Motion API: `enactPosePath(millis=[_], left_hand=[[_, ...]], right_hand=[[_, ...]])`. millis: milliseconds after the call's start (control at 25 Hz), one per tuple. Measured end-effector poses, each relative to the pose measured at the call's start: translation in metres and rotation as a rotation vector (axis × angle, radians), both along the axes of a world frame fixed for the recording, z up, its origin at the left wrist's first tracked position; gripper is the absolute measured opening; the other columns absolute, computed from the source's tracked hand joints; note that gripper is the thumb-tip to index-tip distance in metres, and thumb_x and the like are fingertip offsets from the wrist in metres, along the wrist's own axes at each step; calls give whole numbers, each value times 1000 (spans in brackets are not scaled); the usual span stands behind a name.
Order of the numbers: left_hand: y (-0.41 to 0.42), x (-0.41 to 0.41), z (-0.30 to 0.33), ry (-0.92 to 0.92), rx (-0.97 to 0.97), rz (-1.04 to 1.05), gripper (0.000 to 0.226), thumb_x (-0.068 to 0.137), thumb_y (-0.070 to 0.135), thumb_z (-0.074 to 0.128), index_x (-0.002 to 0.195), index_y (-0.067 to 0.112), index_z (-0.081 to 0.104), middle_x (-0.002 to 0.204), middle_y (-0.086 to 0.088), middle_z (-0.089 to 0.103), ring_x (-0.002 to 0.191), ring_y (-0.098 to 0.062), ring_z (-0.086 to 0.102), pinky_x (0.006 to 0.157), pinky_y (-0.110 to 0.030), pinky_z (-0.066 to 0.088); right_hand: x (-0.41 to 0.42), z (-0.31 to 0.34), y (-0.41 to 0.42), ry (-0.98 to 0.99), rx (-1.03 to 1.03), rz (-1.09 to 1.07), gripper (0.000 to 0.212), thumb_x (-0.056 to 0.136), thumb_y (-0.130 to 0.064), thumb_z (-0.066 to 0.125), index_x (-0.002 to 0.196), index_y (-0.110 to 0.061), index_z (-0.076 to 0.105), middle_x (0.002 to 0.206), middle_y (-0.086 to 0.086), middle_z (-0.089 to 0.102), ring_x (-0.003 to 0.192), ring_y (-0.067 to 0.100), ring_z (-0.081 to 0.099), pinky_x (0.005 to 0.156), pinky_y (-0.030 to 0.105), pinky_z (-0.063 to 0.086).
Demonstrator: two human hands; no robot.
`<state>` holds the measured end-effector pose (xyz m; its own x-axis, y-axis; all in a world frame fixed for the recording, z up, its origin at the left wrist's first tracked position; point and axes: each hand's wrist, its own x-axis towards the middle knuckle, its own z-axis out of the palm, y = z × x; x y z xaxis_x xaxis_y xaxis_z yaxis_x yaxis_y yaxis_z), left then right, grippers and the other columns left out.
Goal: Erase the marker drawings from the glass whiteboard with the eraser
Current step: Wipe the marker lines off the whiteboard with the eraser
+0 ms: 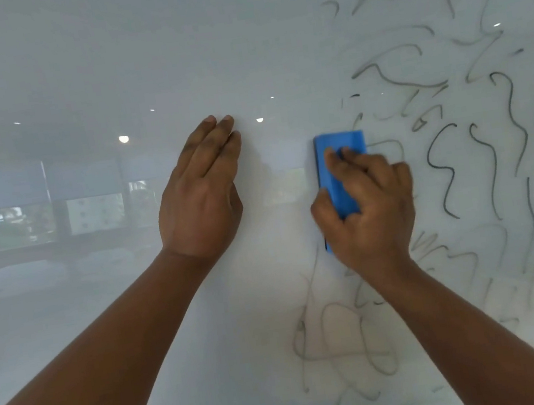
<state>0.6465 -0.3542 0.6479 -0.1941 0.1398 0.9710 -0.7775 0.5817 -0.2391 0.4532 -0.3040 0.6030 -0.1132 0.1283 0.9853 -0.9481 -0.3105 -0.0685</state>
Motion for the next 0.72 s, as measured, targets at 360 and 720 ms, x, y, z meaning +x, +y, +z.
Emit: enactPosePath(millis=[360, 720], left_hand=[[-1, 3, -20, -6, -19, -35, 42, 90, -15, 47, 127, -6, 63, 140, -18, 57, 137, -33, 48, 115, -28, 35], [-2, 7, -44, -38, -24, -30, 41, 91, -15, 47, 129, -7, 61, 140, -19, 57, 137, -34, 47, 117, -32, 36]], right_hand=[[7, -37, -1, -37, -51, 41, 40, 80, -17, 75, 120, -9, 73, 112, 13, 71, 85, 34, 61, 80, 30, 41], [30, -87, -7, 75, -44, 34, 39, 78, -13, 76, 117, -8, 74, 111, 15, 73, 85, 30, 64, 77, 34, 44]])
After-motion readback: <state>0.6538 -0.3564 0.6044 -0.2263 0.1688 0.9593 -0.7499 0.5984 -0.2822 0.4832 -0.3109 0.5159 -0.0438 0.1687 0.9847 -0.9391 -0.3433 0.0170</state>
